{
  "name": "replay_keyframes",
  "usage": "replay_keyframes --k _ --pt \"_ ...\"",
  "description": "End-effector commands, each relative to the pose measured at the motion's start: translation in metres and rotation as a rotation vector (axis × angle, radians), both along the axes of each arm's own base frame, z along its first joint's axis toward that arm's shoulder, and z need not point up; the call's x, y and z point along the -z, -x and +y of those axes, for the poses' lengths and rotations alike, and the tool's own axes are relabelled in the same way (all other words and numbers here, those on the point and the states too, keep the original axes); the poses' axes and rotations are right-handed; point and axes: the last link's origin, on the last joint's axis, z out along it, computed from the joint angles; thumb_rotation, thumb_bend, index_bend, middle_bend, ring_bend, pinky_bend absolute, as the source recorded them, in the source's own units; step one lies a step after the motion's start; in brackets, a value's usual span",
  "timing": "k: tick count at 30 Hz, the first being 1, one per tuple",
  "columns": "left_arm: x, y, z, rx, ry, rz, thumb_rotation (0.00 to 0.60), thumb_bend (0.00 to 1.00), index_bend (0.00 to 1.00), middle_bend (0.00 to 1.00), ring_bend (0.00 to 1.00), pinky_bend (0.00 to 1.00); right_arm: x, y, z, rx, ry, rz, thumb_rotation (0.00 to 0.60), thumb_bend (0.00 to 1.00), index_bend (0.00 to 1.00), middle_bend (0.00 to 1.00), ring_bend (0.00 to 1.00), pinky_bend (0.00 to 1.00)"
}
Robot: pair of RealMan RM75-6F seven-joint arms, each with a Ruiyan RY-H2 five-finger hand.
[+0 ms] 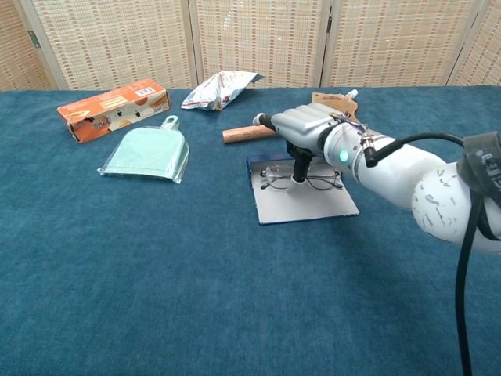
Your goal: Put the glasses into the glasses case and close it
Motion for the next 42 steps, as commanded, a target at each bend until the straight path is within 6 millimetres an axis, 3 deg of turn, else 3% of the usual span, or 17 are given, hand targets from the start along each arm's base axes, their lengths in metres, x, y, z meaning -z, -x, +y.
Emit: replay_keyframes --k 1,5,13,21,31,42 --pt "0.000 0.000 0.000 -0.003 -0.002 0.000 0.600 0.19 0.19 0.14 0.15 0.24 -0.003 -0.002 -0.005 0.000 0.008 -0.005 0.600 0.13 0.00 0.89 0.97 0.91" --pt "0.000 0.001 -0.001 -0.007 -0.001 -0.002 0.600 0.19 0.19 0.14 0.15 0.24 -0.010 0.001 0.000 -0.017 -0.004 -0.024 0.600 0.13 0.00 0.89 0.97 0.91" --pt "0.003 0.000 0.000 0.002 0.004 -0.008 0.600 0.19 0.19 0.14 0.15 0.24 -0.032 0.030 0.018 -0.029 -0.019 0.025 0.600 0.13 0.00 0.89 0.97 0.91" --pt "0.006 -0.002 0.001 0.006 0.011 -0.008 0.600 0.19 0.19 0.14 0.15 0.24 -0.050 0.057 0.010 0.016 0.021 0.074 0.600 0.13 0.00 0.89 0.97 0.91" --pt "0.004 -0.001 -0.001 -0.001 0.004 -0.002 0.600 0.19 0.19 0.14 0.15 0.24 -0.038 0.061 0.001 0.032 0.014 0.111 0.600 0.13 0.00 0.89 0.97 0.91" --pt "0.003 0.000 -0.001 -0.010 0.003 0.000 0.600 0.19 0.19 0.14 0.15 0.24 -0.023 0.044 -0.013 0.035 0.024 0.104 0.600 0.13 0.00 0.89 0.97 0.91"
